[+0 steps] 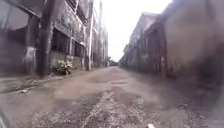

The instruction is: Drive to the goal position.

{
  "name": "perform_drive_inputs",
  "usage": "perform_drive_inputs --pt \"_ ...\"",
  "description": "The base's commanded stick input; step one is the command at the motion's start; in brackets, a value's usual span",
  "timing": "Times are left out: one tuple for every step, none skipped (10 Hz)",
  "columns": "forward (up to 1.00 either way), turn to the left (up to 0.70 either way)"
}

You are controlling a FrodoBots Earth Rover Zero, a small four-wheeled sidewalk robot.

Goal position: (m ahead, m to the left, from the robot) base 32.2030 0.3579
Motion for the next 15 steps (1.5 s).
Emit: perform_drive_inputs --pt "0.85 0.00" --pt "0.85 0.00" --pt "0.85 0.00" --pt "0.85 0.00" --pt "0.85 0.00" --pt "0.85 0.00" --pt "0.85 0.00" --pt "0.85 0.00" --pt "0.85 0.00" --pt "0.85 0.00" --pt "0.85 0.00" --pt "0.85 0.00" --pt "0.85 0.00" --pt "0.85 0.00" --pt "0.85 0.00"
